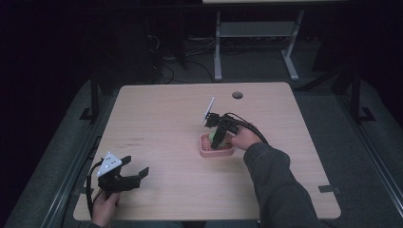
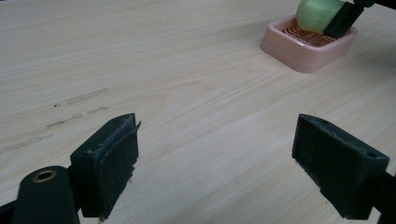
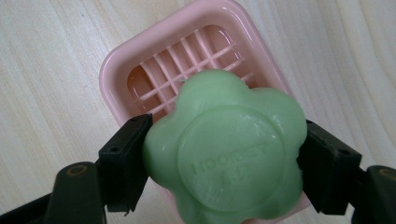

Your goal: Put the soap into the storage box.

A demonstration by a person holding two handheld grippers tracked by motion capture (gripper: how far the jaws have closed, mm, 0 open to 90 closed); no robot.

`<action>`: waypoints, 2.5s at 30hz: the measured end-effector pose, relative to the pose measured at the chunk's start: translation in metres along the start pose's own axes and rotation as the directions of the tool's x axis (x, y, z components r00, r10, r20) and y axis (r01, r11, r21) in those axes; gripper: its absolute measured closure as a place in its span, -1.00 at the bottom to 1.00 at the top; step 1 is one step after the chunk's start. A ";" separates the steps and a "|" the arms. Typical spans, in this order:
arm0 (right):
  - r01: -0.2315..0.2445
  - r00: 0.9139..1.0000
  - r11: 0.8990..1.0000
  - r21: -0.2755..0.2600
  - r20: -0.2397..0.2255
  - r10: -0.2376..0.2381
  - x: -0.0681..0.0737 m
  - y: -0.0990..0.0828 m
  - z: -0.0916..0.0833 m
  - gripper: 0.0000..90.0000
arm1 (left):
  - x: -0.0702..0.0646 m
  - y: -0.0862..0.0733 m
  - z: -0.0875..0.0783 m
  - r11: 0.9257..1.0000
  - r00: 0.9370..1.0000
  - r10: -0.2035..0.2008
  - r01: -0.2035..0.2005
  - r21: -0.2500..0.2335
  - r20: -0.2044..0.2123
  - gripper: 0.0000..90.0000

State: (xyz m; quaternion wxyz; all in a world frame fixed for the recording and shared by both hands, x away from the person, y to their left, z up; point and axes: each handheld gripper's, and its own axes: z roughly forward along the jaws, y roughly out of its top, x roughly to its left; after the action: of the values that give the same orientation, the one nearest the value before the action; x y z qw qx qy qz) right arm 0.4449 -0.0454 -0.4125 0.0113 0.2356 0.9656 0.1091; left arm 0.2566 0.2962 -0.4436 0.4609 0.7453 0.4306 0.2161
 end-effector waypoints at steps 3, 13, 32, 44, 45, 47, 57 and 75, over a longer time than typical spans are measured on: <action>0.001 1.000 1.000 -0.001 -0.002 -0.001 0.001 0.001 0.000 -0.43 | 0.001 0.000 -0.001 1.000 1.000 -0.006 0.006 -0.004 0.000 -0.68; 0.000 1.000 1.000 0.006 0.004 0.000 0.001 0.001 0.001 -0.43 | 0.000 0.000 -0.001 1.000 1.000 -0.001 0.001 -0.005 -0.001 -0.68; -0.004 1.000 1.000 0.010 0.010 0.004 0.001 0.000 0.001 -0.43 | 0.000 0.001 -0.001 1.000 1.000 -0.002 0.002 -0.006 -0.001 -0.68; 0.000 1.000 1.000 0.009 0.015 0.000 0.001 0.001 0.002 -0.43 | 0.000 0.001 -0.001 1.000 1.000 0.001 -0.001 -0.006 0.000 -0.68; -0.001 1.000 1.000 0.009 0.015 0.001 0.001 0.001 0.002 -0.43 | 0.000 0.001 -0.001 1.000 1.000 0.000 0.000 -0.006 0.000 -0.68; -0.001 1.000 1.000 0.010 0.016 0.001 0.001 0.001 0.001 -0.43 | 0.000 0.001 -0.001 1.000 1.000 0.000 0.000 -0.006 0.000 -0.68; -0.018 1.000 0.999 -0.034 0.003 0.018 0.000 -0.001 -0.008 -0.41 | 0.000 0.001 -0.001 1.000 1.000 0.004 -0.004 -0.006 0.002 -0.68; -0.042 0.999 0.996 -0.080 -0.002 0.042 -0.002 -0.016 -0.029 -0.43 | -0.001 0.000 -0.001 1.000 1.000 0.002 -0.002 -0.005 0.002 -0.68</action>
State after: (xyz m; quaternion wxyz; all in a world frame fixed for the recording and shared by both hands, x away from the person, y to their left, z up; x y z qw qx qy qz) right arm 0.4368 -0.0664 -0.3874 0.0182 0.2554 0.9553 0.1476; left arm 0.2551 0.2960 -0.4431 0.4631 0.7447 0.4288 0.2171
